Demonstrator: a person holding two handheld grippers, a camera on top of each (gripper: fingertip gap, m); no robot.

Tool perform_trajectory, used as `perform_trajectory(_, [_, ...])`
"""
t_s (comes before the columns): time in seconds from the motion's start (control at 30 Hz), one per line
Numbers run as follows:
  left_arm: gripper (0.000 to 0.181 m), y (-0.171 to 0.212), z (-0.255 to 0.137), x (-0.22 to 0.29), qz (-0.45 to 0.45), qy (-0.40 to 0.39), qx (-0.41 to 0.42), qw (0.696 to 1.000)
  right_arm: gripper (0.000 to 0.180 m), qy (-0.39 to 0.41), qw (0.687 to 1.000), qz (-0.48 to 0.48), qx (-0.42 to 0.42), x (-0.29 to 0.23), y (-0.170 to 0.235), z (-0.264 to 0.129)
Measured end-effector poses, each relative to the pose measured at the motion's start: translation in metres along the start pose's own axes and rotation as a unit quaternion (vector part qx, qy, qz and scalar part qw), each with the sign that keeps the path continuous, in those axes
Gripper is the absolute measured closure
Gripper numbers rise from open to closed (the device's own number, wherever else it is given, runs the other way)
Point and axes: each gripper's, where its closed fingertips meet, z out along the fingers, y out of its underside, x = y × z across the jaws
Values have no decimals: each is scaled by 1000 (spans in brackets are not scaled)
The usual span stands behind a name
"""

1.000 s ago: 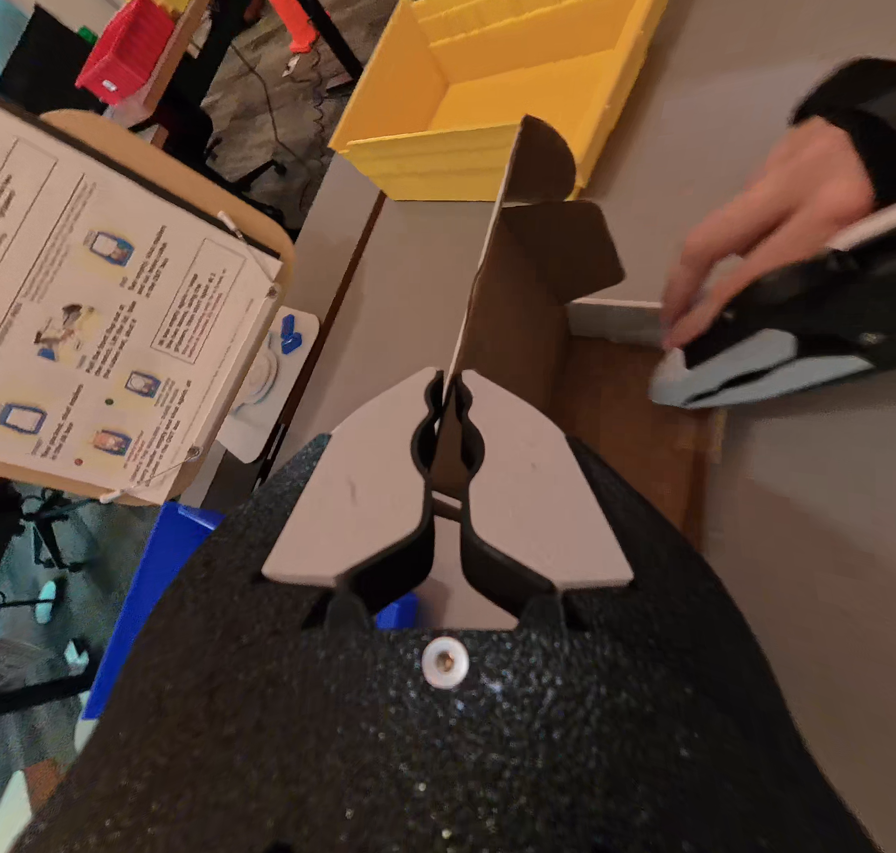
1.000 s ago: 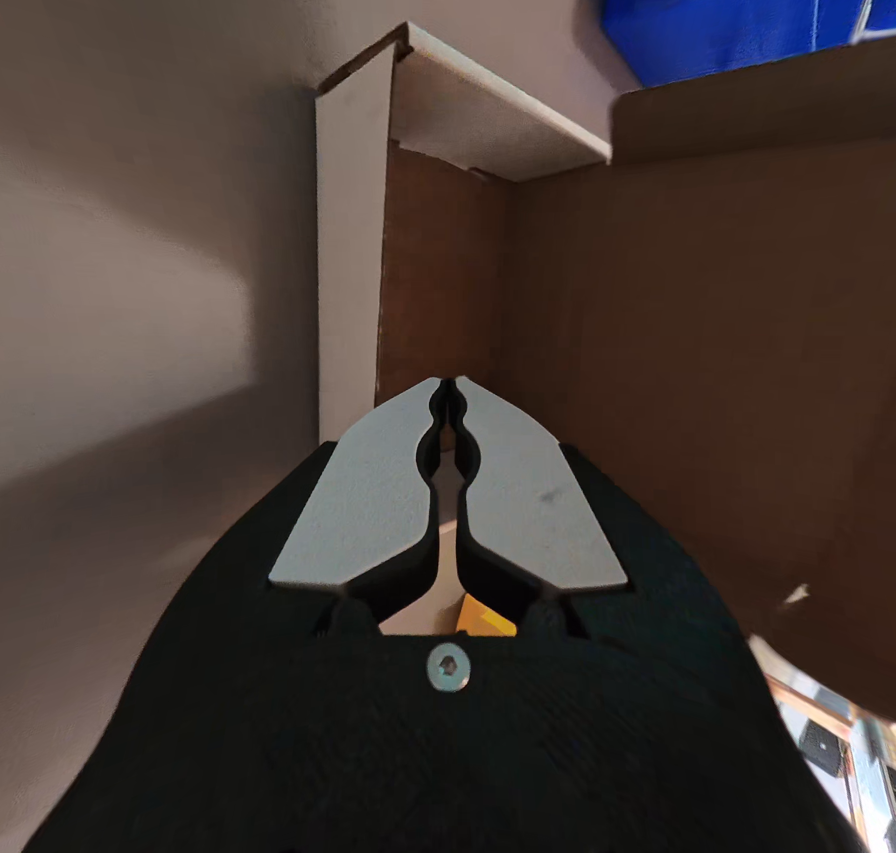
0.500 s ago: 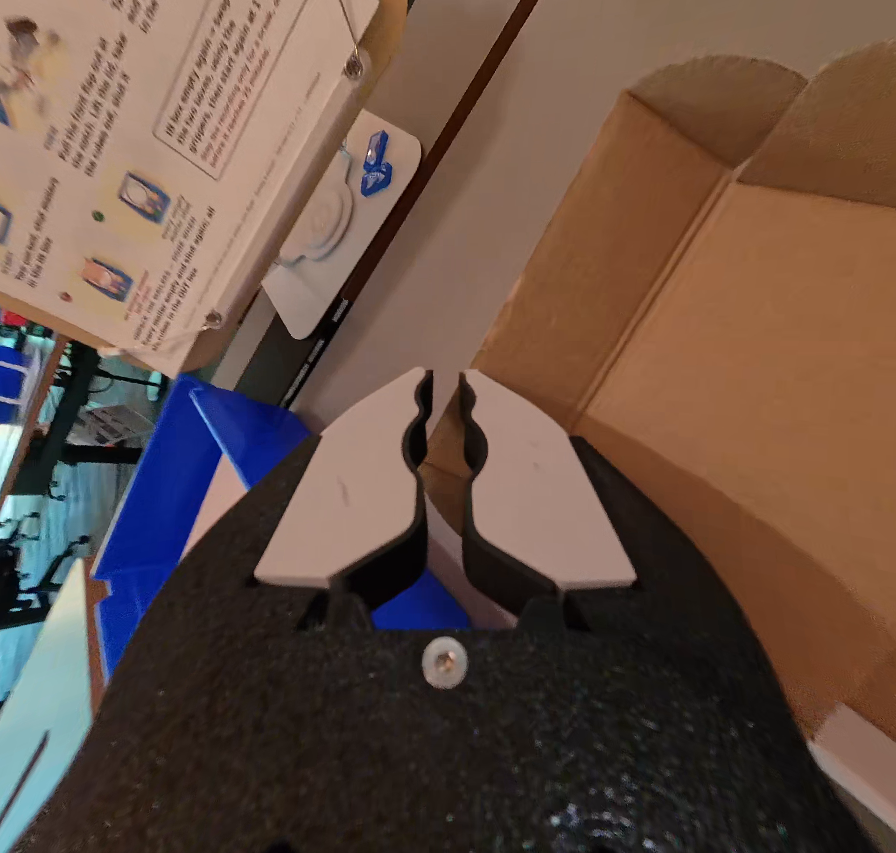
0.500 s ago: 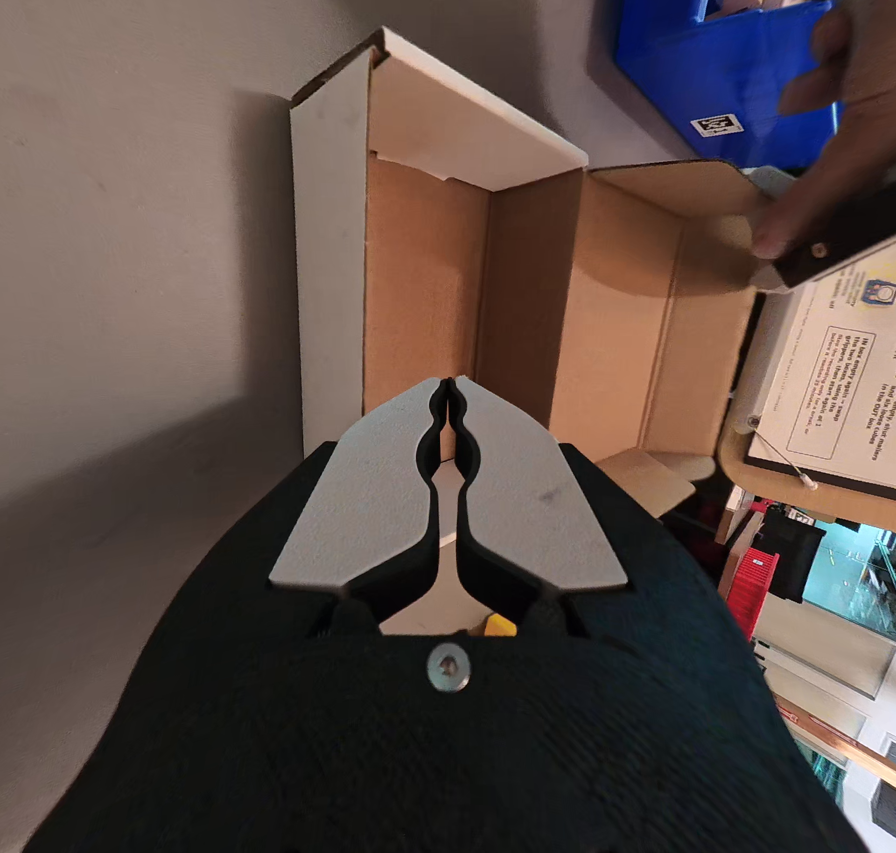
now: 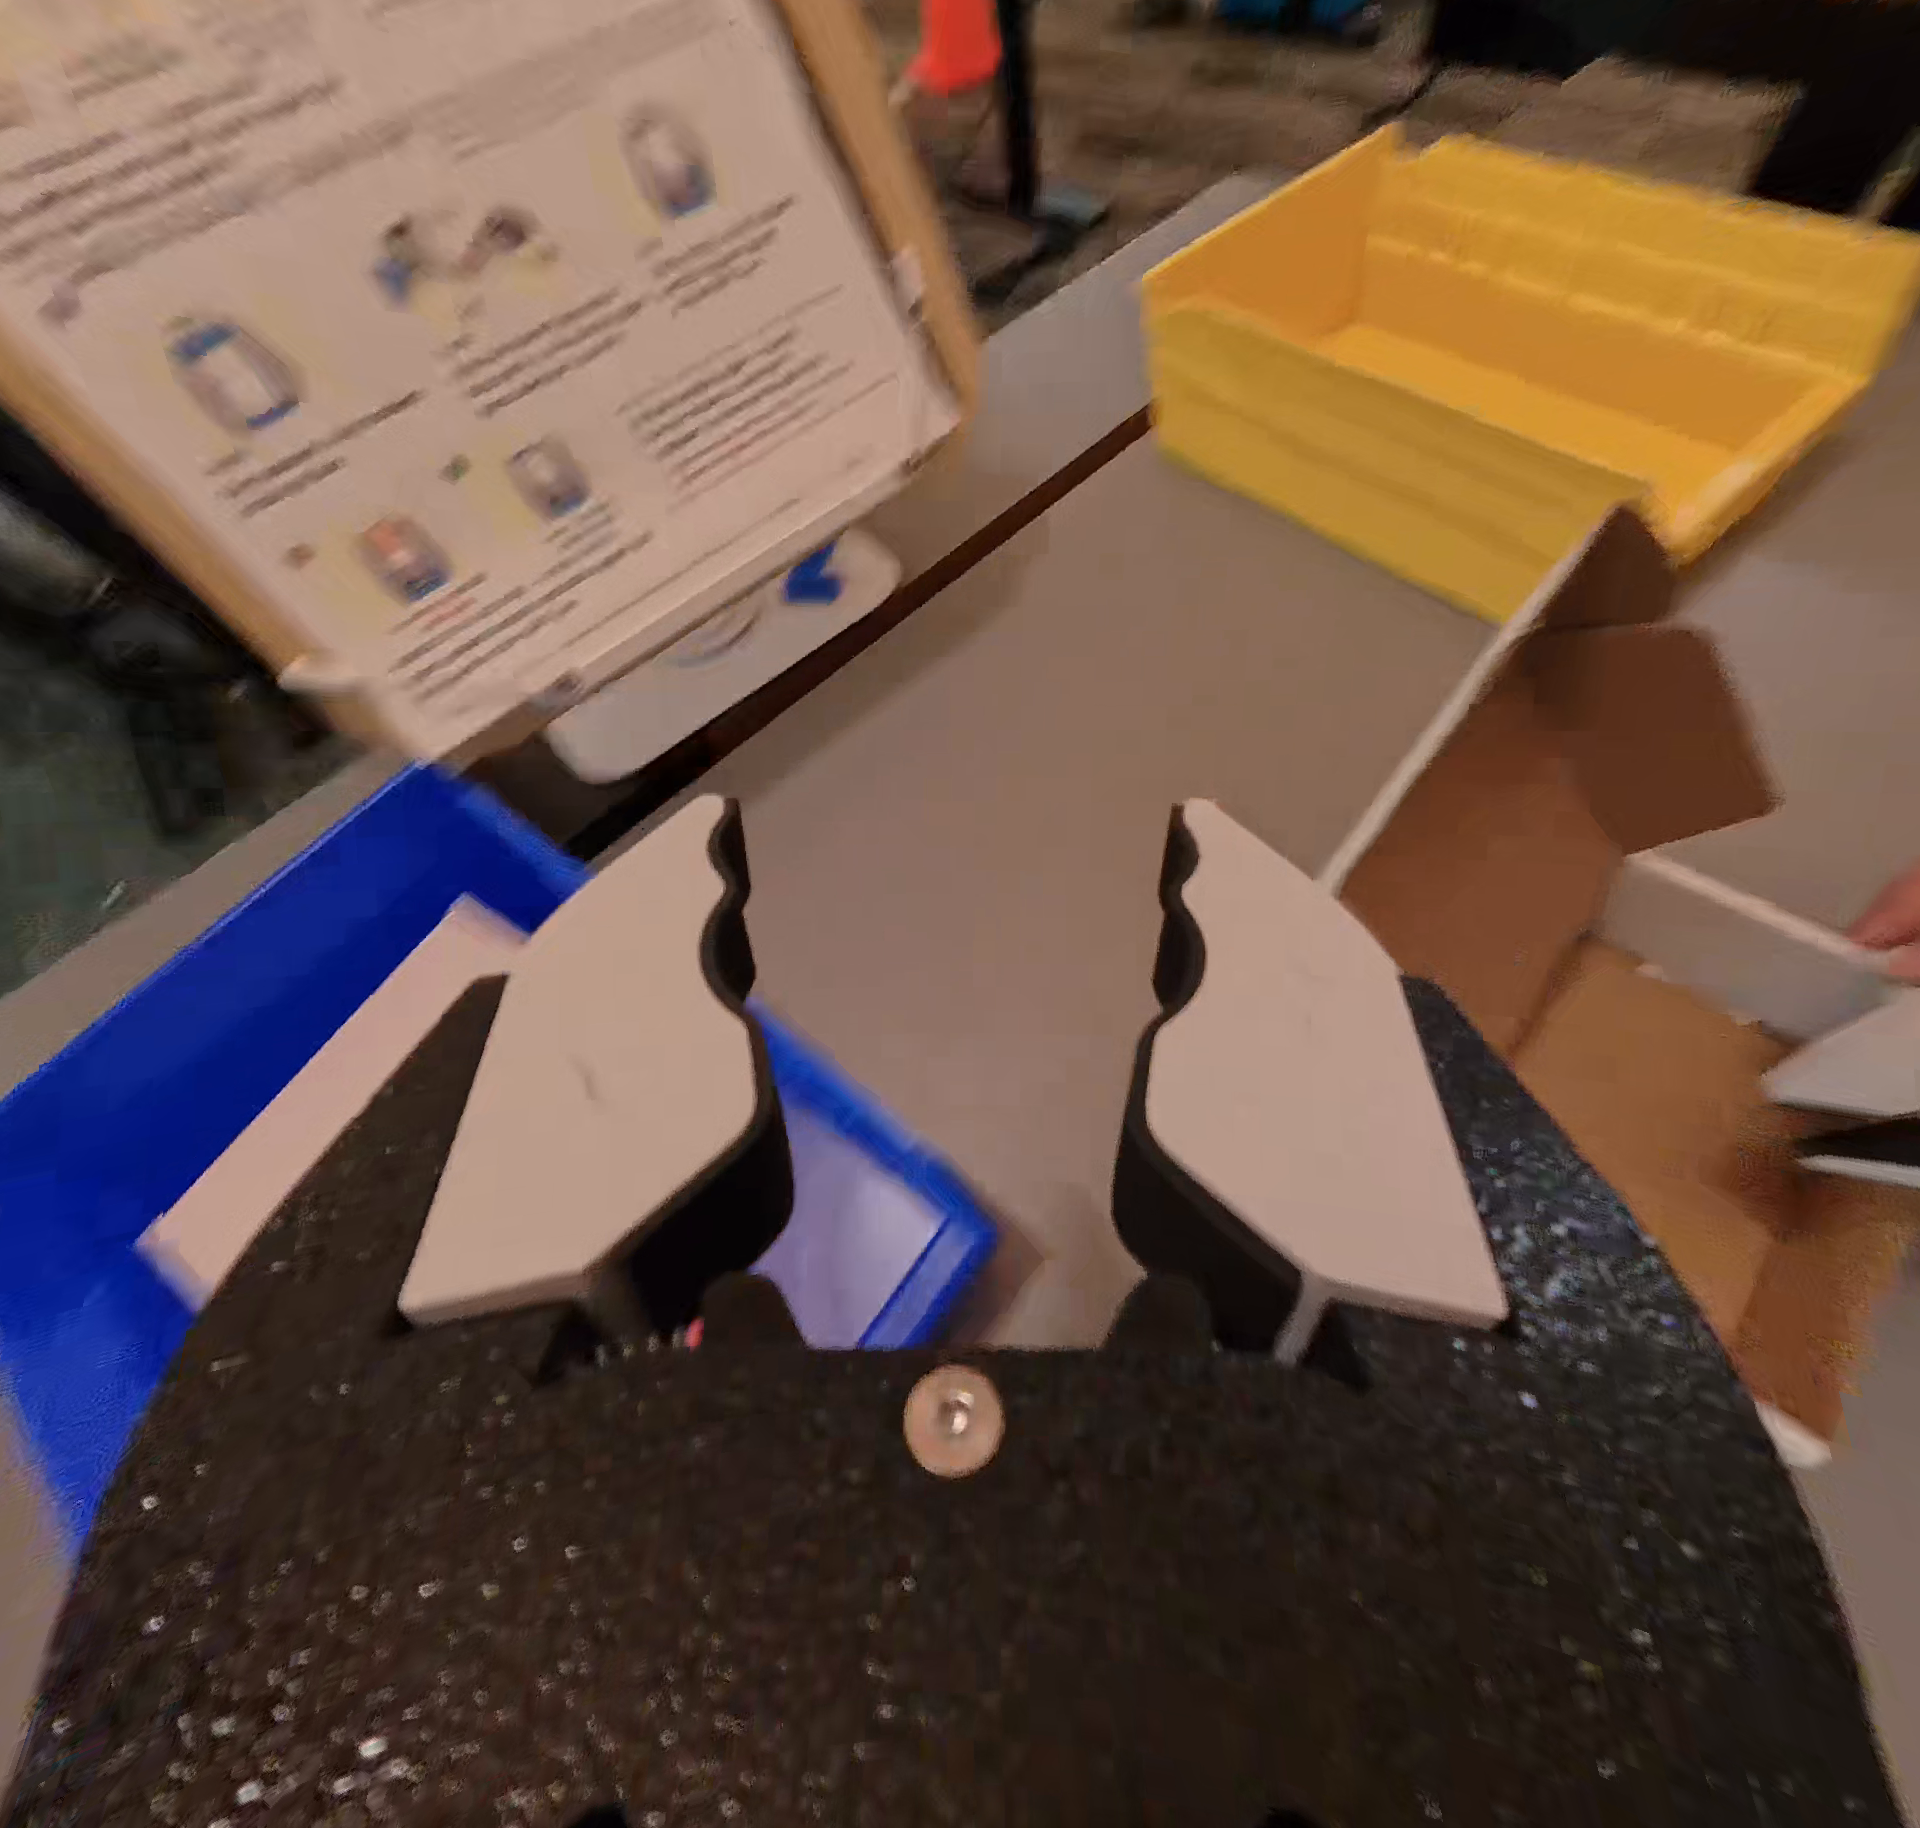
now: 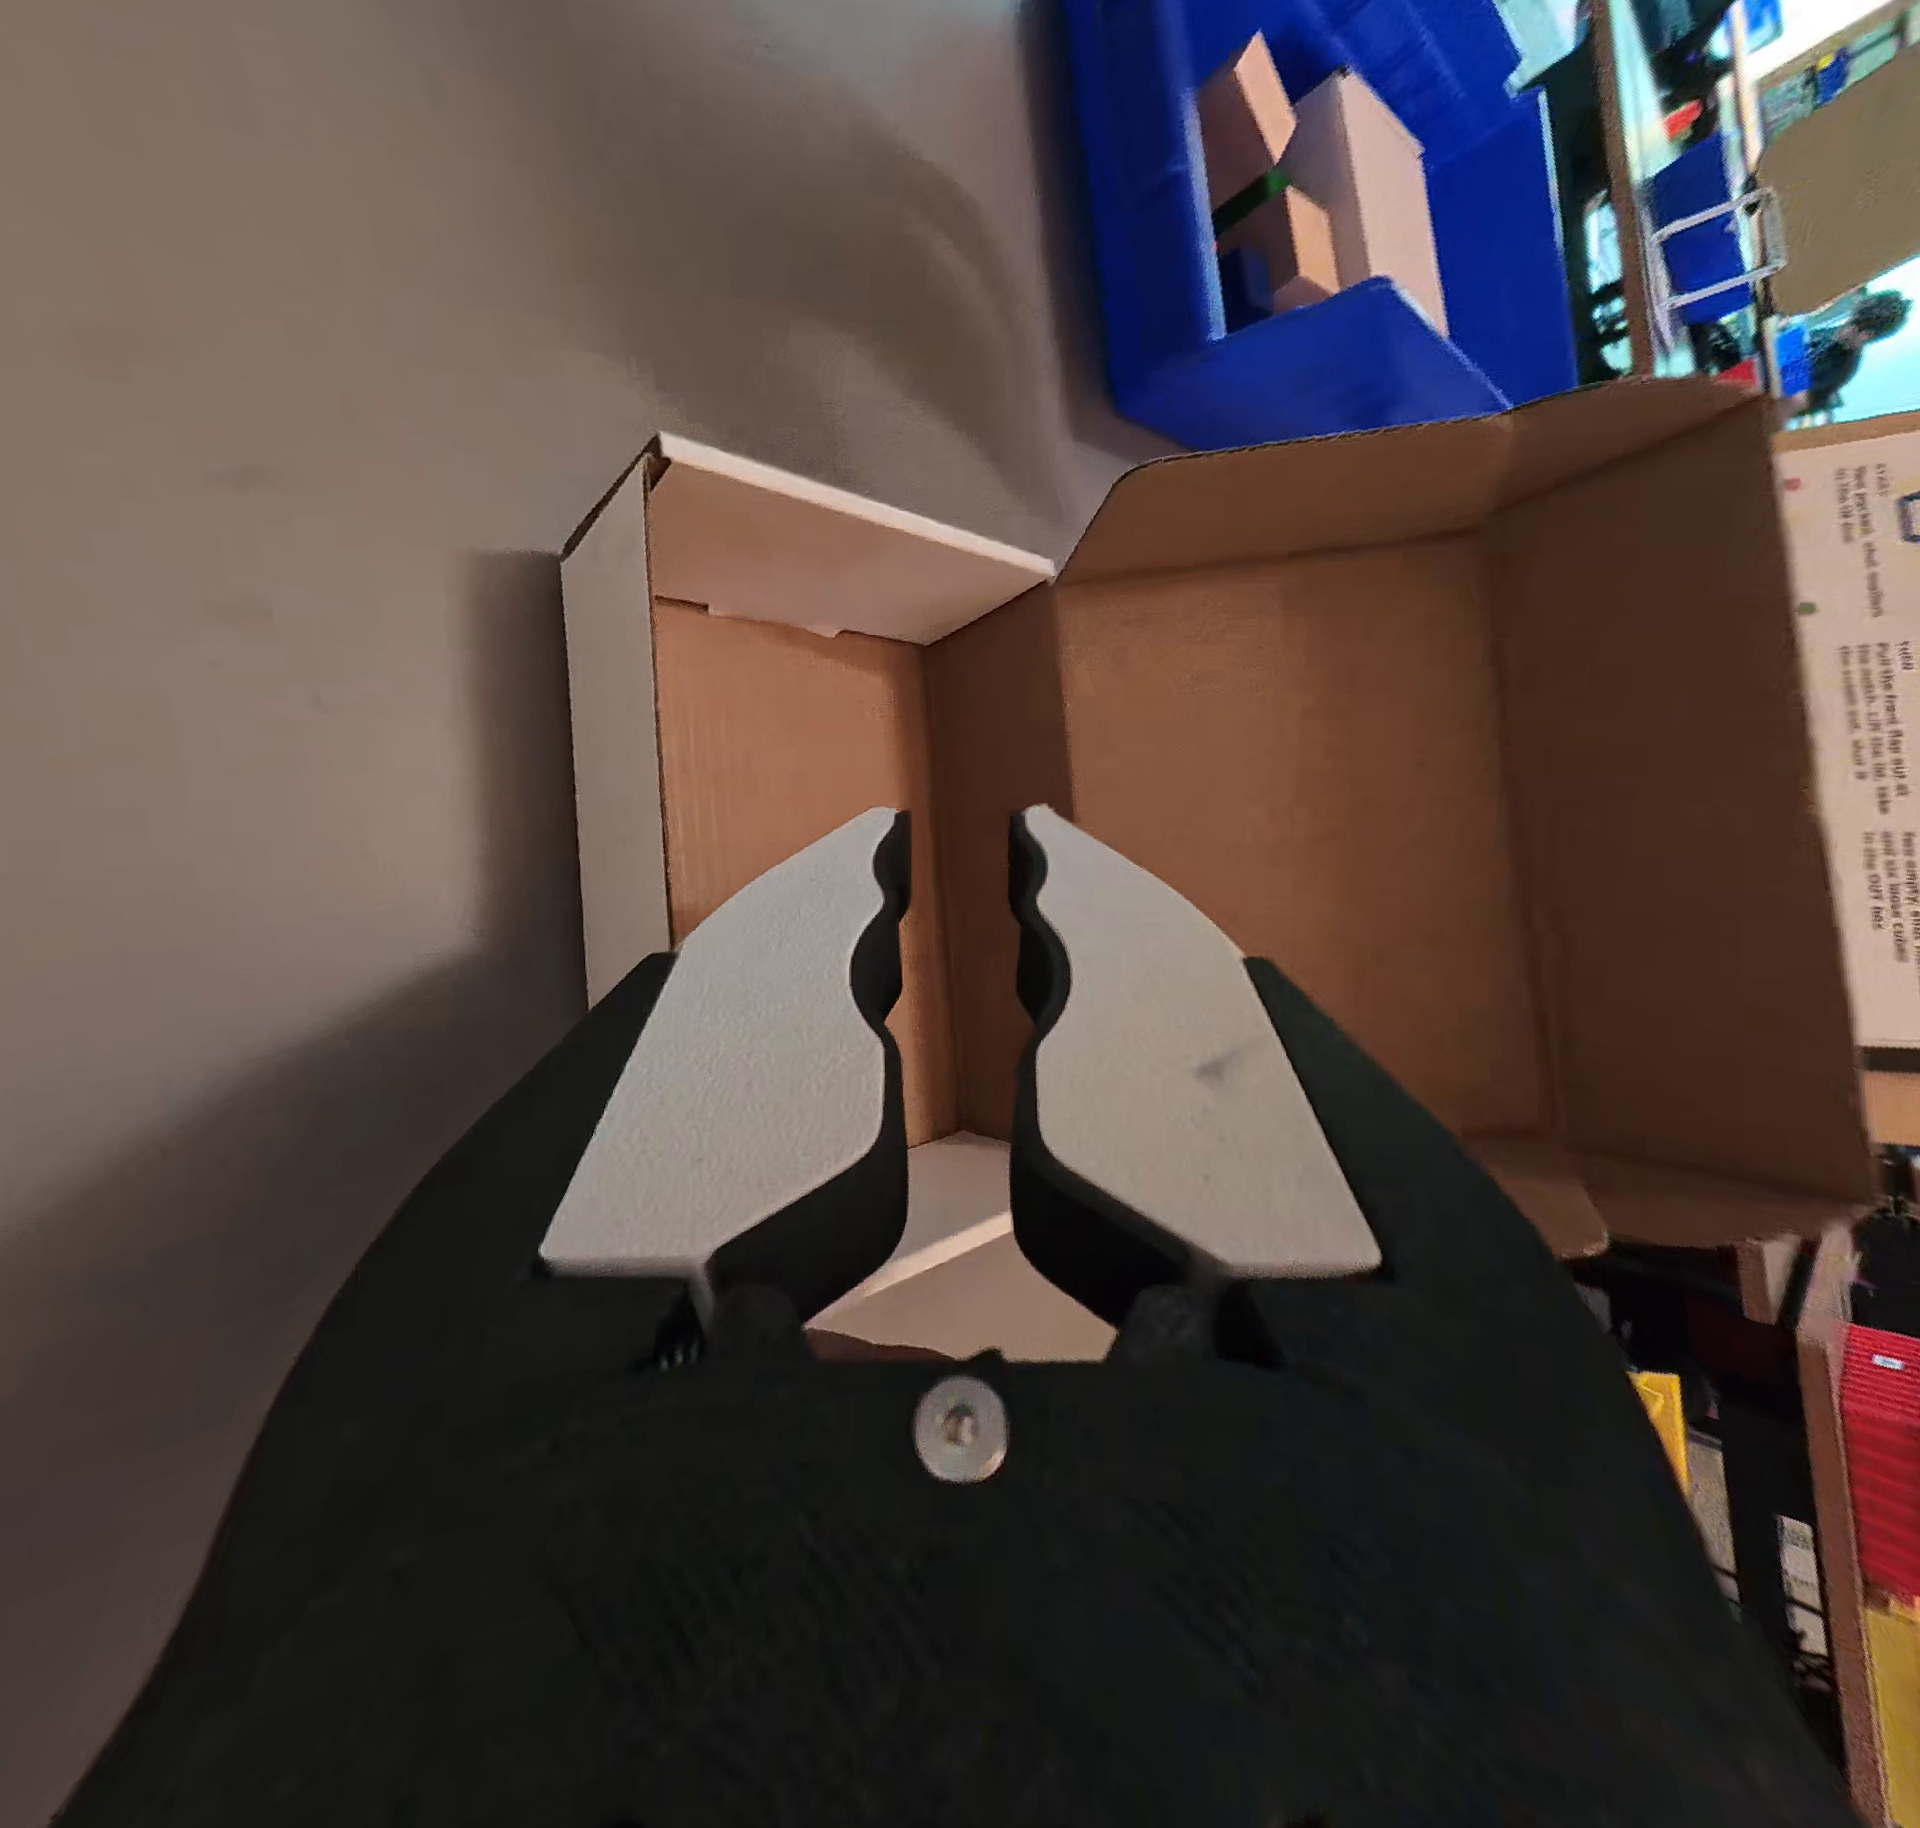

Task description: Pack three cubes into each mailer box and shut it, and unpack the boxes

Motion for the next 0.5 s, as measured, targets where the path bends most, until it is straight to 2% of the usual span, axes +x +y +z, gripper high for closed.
perform_trajectory(0.07, [106,32,-8,-38,-15,-49,-84,995,162,3,1000,3,11,3,-1,-4])
perform_trajectory(0.13, [106,74,-15,-74,2,-92,-188,978,161,4,1000,1,18,4,-2,-7])
perform_trajectory(0.2, [105,125,-25,-101,29,-106,-317,942,160,6,1000,3,18,7,-1,-12])
perform_trajectory(0.27, [105,170,-38,-120,43,-103,-435,894,159,5,1000,9,22,9,-1,-17])
perform_trajectory(0.37, [105,206,-37,-135,49,-86,-502,859,157,-12,998,34,43,8,-2,-24])
perform_trajectory(0.5, [106,224,-14,-140,-16,-60,-509,859,143,-65,990,92,84,-1,-4,-30])
